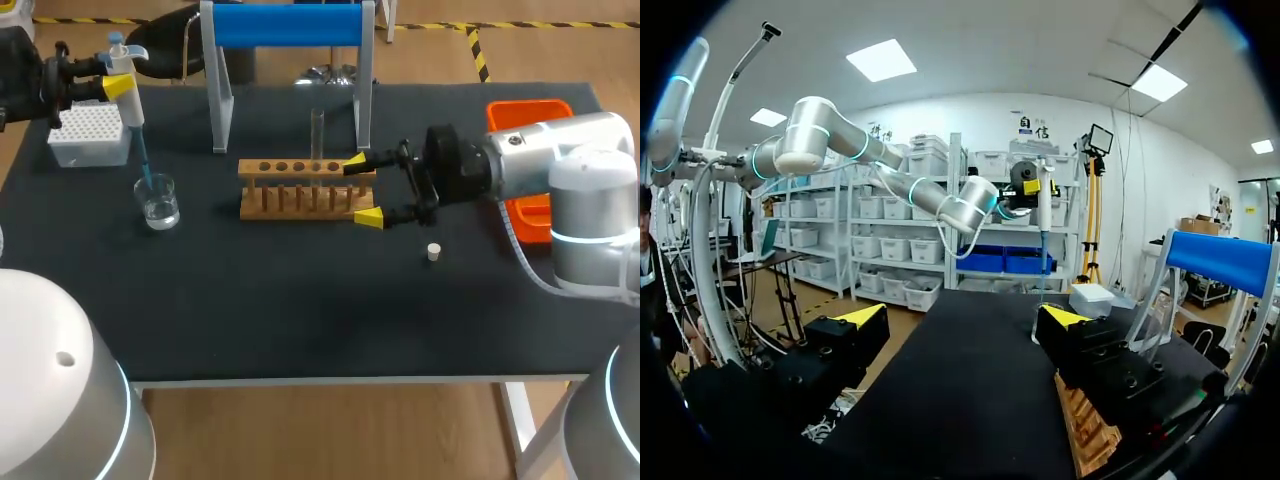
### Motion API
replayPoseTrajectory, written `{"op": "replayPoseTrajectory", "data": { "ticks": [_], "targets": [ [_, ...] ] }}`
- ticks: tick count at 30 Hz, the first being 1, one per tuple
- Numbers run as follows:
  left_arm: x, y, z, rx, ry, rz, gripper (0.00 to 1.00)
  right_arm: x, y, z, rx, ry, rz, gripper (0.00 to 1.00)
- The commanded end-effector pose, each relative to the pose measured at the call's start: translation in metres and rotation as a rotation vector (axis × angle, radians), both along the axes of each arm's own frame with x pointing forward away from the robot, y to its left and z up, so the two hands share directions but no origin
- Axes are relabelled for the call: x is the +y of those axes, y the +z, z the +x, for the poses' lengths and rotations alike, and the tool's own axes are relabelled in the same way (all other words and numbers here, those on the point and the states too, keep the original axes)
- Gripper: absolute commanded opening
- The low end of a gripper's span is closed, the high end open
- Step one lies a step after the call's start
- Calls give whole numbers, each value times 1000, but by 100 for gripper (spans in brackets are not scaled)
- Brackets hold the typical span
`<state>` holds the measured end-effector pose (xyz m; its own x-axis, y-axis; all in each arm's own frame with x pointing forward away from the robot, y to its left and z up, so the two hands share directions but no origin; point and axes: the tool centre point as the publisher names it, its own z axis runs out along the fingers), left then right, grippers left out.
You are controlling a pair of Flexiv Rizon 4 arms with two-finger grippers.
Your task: Invert the test tube, pick up the pipette, mount the tip to pipette, aspirate from beaker and dispense into the tube, eject the tip, return the pipette, and cap with the stopper.
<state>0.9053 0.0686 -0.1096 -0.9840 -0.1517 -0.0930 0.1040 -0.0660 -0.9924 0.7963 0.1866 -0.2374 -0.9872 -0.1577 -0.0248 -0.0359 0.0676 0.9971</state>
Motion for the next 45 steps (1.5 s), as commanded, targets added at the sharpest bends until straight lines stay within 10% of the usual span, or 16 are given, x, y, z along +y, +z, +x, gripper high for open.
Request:
{"op": "replayPoseTrajectory", "data": {
  "ticks": [1, 26, 45],
  "targets": [
    [1, -2, 8, 0, -21, -2, 0, 0, 1, -1, 0, -1, -3, 100],
    [1, -2, 8, 17, -24, 6, 0, 0, 1, -1, 0, -1, -3, 100],
    [1, -2, 8, 17, -24, 6, 0, 111, 7, -46, -60, -197, -332, 100]
  ]
}}
